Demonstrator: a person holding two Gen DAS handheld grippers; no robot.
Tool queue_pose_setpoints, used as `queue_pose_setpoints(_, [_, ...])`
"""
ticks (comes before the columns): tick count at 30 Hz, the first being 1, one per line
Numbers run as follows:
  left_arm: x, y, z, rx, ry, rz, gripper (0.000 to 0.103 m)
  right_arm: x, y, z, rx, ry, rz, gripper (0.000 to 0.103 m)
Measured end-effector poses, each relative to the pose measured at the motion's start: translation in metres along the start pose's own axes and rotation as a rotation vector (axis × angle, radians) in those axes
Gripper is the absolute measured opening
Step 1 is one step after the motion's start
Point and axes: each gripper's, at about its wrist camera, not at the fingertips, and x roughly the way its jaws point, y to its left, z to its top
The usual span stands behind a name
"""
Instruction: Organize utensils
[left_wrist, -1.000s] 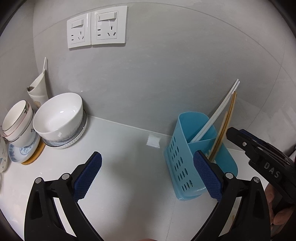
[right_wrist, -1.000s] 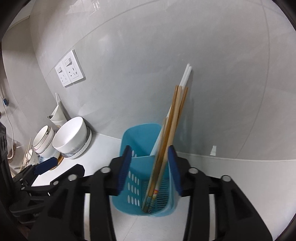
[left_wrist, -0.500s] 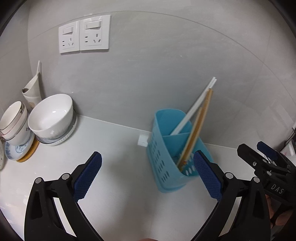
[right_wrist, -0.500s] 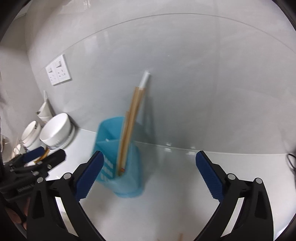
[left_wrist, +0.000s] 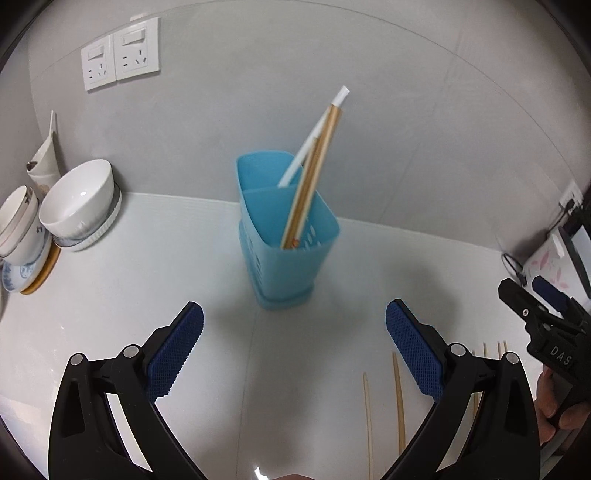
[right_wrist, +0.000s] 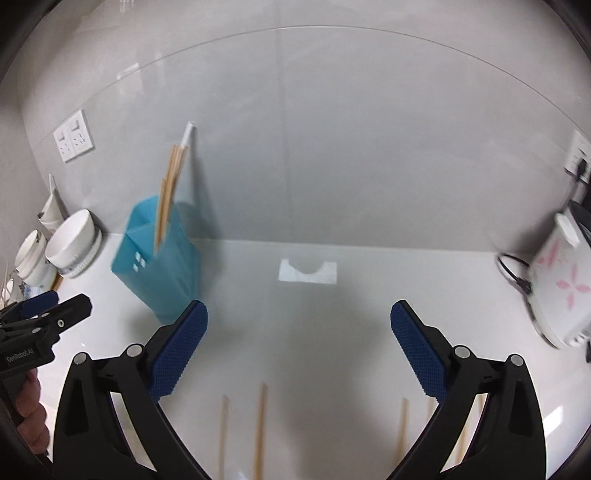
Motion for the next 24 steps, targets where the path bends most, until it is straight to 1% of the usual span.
queue_pose_setpoints(4, [0.0, -0.011, -0.02, 0.01, 0.048, 0.01, 0.097, -0.009, -0.028, -0.024, 0.02, 0.04, -0.029, 0.095])
queue_pose_setpoints(12, [0.012, -0.028, -0.059, 0.011, 0.166, -0.006, 0.097, -0.016, -0.075, -0.077, 0.051, 0.144, -0.086, 0.095])
queue_pose_setpoints(16, [0.021, -0.036, -0.078, 0.018, 0.223, -0.006, 0.097, -0.015, -0.096, -0.104, 0.065, 0.212, -0.116, 0.09])
queue_pose_setpoints(20, [0.031, -0.042, -0.093, 0.019, 0.275, -0.012, 0.097, -0.014, -0.108, -0.127, 0.075, 0.273, -0.143, 0.086])
queue_pose_setpoints(24, [0.041, -0.05, -0.108, 0.031, 0.322, -0.006, 0.097, -0.01, -0.116, -0.146, 0.072, 0.333, -0.161, 0.078])
